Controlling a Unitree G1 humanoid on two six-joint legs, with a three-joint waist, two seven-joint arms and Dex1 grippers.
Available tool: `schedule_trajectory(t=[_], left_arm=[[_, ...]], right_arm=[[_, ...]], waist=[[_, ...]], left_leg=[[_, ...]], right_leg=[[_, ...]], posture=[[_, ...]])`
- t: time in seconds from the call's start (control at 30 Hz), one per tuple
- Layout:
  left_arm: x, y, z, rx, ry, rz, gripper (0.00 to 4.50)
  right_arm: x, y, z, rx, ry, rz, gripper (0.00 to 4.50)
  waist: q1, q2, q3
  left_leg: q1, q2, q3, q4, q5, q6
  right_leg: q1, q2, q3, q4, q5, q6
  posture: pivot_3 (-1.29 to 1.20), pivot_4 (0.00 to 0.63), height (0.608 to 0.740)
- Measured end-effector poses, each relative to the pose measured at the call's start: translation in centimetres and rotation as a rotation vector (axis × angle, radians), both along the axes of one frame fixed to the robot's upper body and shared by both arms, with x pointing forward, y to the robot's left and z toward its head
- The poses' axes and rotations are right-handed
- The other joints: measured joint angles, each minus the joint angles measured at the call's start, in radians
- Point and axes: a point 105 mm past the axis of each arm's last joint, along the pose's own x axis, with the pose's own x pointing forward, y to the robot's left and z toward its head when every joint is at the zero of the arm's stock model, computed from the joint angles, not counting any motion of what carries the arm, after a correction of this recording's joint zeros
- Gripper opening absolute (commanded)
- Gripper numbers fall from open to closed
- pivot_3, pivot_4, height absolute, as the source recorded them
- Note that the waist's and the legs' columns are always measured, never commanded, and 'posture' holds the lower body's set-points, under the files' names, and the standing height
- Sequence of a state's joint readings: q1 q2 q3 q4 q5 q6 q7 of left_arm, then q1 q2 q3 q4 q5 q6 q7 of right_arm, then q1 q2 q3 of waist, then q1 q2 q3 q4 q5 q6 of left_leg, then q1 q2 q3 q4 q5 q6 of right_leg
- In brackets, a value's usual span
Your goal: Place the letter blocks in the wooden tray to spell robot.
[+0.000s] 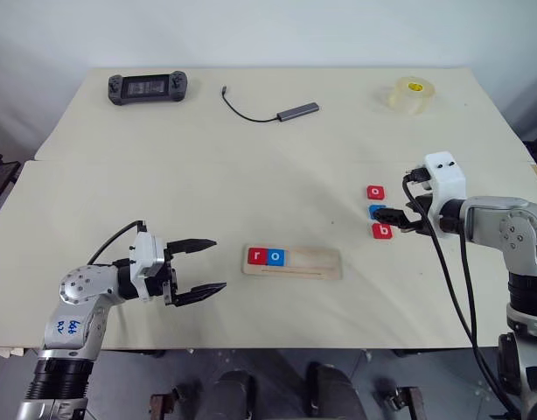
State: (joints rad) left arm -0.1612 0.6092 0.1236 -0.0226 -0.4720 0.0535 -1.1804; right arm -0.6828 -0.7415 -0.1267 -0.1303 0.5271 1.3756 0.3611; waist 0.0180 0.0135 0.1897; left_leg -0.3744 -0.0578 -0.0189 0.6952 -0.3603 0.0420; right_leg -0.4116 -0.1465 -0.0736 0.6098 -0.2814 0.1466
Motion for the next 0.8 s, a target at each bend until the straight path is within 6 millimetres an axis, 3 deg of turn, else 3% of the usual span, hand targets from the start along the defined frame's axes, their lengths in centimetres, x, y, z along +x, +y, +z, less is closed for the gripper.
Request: schedule_trajectory(t=[0.2, 0.43, 0.67, 0.8], left_arm=[[0.1, 0.0, 0.1, -0.001, 0.001, 0.001, 4.47], [-0.2, -0.3, 0.0, -0.001, 0.018, -0.003, 4.47], [-0.3, -0.4, 0.2, -0.002, 0.03, -0.007, 4.47], [-0.2, -0.4, 0.3, 0.0, 0.028, -0.009, 4.5]], right_arm=[[-0.2, 0.3, -0.2, 0.011, -0.015, -0.004, 4.5], [-1.6, 2.6, -3.1, 0.065, 0.02, -0.023, 4.5], [-1.7, 1.4, -4.5, 0.023, 0.011, -0.154, 4.5], [-1.8, 1.2, -4.7, 0.014, 0.005, -0.196, 3.22]], waist=[[0.001, 0.0, 0.0], [-0.002, 0.0, 0.0], [-0.002, 0.0, 0.0], [-0.005, 0.0, 0.0]], left_leg=[[0.0, 0.0, 0.0, 0.0, 0.0, 0.0], [0.0, 0.0, 0.0, 0.0, 0.0, 0.0], [0.001, 0.0, 0.001, 0.0, 0.0, 0.0], [0.002, 0.0, 0.001, 0.0, 0.0, 0.0]], right_leg=[[0.0, 0.0, 0.0, 0.0, 0.0, 0.0], [0.0, 0.0, 0.001, 0.001, 0.0, 0.0], [0.0, 0.001, 0.002, 0.002, 0.0, 0.0], [0.0, 0.001, 0.002, 0.002, 0.0, 0.0]], posture=[[0.0, 0.15, 0.74], [0.0, 0.15, 0.74], [0.0, 0.15, 0.74], [0.0, 0.15, 0.74]])
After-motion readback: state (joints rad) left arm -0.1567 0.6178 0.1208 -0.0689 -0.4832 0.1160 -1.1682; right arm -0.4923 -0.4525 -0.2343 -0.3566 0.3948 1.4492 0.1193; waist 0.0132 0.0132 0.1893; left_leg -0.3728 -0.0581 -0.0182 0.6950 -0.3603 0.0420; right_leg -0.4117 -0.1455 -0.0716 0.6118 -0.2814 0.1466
